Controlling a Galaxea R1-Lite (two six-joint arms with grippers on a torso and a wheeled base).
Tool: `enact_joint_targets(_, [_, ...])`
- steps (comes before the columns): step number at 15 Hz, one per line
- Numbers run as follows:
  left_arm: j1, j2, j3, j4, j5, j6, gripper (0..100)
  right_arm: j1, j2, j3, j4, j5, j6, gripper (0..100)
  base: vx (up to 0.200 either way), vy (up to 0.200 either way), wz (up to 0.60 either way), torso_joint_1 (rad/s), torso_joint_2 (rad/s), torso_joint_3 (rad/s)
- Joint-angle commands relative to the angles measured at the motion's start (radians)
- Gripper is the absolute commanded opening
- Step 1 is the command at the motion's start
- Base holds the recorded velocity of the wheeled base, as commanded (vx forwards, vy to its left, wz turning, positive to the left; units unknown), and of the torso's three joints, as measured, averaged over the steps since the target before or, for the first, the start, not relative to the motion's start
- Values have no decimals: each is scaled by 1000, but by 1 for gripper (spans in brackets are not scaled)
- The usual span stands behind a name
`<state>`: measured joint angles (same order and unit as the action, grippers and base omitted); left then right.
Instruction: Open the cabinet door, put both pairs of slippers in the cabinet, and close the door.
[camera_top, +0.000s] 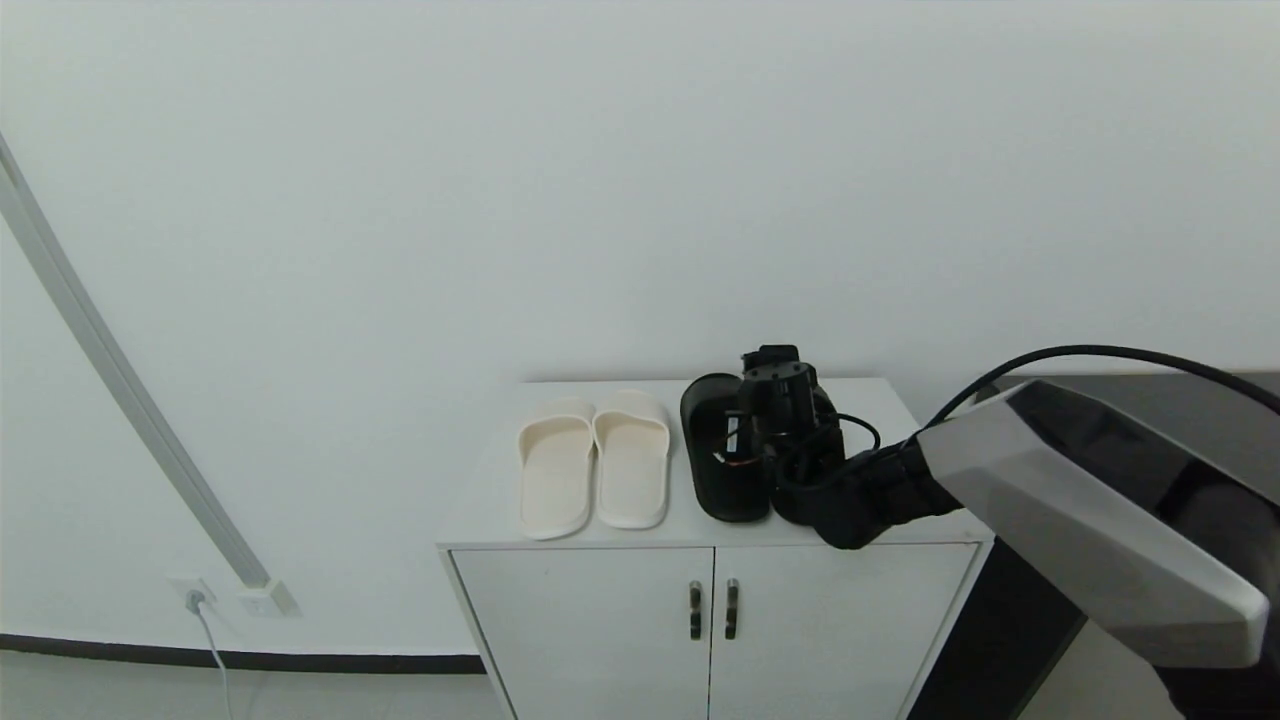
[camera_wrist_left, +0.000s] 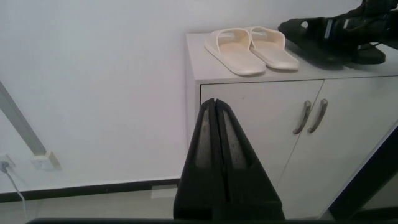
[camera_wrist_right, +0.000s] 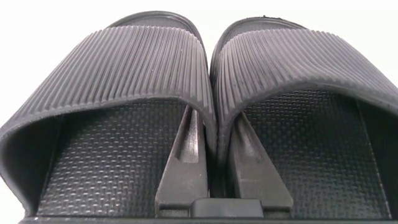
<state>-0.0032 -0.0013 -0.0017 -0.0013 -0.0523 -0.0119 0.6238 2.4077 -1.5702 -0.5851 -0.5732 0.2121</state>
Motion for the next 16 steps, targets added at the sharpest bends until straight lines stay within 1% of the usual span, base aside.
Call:
enact_joint_targets(1, [0,1,0,0,0,0,0,-1,-148,104,-2,21,1,0,0,0,0,0,0,0])
enact_joint_targets(2, [0,1,0,0,0,0,0,1,-228,174,-2,39,1,0,0,0,0,0,0,0])
enact_joint_targets(4, [0,1,0,0,0,1,0,7,-332,274,-2,84,0,0,0,0,0,0,0,0])
enact_joint_targets(7, [0,1,0,0,0,0,0,25,-493,481,-18,197,-14,0,0,0,0,0,0,0])
enact_joint_targets(8, [0,1,0,0,2,0,0,34,-550,575,-33,262,-37,0,0,0,0,0,0,0])
enact_joint_targets(9, [0,1,0,0,2,0,0,39,-576,622,-51,300,-48,0,0,0,0,0,0,0])
enact_joint_targets(10, [0,1,0,0,2,-2,0,53,-621,705,-98,397,-85,0,0,0,0,0,0,0])
enact_joint_targets(12, [0,1,0,0,2,-2,0,79,-680,823,-153,516,-146,0,0,0,0,0,0,0])
enact_joint_targets(14, [0,1,0,0,2,-3,0,93,-739,888,-159,636,-165,0,0,0,0,0,0,0])
enact_joint_targets(15, [0,1,0,0,2,-3,0,96,-772,929,-153,714,-171,0,0,0,0,0,0,0])
enact_joint_targets(16, [0,1,0,0,2,-3,0,97,-785,949,-153,748,-188,0,0,0,0,0,0,0])
